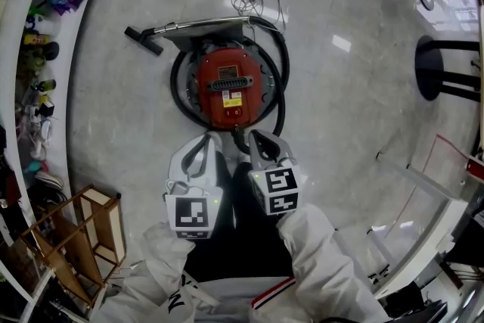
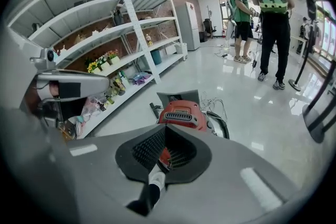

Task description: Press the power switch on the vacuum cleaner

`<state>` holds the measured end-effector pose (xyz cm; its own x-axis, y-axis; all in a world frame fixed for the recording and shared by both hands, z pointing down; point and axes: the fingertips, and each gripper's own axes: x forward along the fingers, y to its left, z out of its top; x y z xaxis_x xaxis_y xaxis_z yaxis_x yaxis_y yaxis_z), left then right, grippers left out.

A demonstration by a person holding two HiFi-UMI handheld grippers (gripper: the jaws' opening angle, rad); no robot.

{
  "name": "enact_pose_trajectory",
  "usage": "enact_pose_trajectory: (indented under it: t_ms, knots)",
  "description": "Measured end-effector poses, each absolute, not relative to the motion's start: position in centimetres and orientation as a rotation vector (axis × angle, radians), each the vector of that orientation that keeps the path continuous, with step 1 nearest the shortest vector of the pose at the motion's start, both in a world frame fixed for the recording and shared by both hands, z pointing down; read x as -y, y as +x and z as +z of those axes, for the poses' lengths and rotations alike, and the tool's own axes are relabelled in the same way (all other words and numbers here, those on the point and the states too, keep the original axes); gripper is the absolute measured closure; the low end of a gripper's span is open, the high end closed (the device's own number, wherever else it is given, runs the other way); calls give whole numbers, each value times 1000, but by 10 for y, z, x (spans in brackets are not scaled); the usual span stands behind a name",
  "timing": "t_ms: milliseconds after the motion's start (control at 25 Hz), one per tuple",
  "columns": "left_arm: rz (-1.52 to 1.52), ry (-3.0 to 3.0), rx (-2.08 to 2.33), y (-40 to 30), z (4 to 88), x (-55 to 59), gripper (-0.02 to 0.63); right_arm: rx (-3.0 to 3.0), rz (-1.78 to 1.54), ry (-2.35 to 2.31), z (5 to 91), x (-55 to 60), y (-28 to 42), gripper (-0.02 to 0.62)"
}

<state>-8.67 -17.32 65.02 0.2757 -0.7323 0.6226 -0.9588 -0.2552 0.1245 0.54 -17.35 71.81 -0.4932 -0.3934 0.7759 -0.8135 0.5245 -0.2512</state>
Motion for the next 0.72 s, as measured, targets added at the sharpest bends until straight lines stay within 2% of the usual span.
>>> enact_pose_trajectory:
  t_ms: [720]
  knots:
    - [628,1988,1493,-98,671,158,606,1913,846,870,824,154,-8,595]
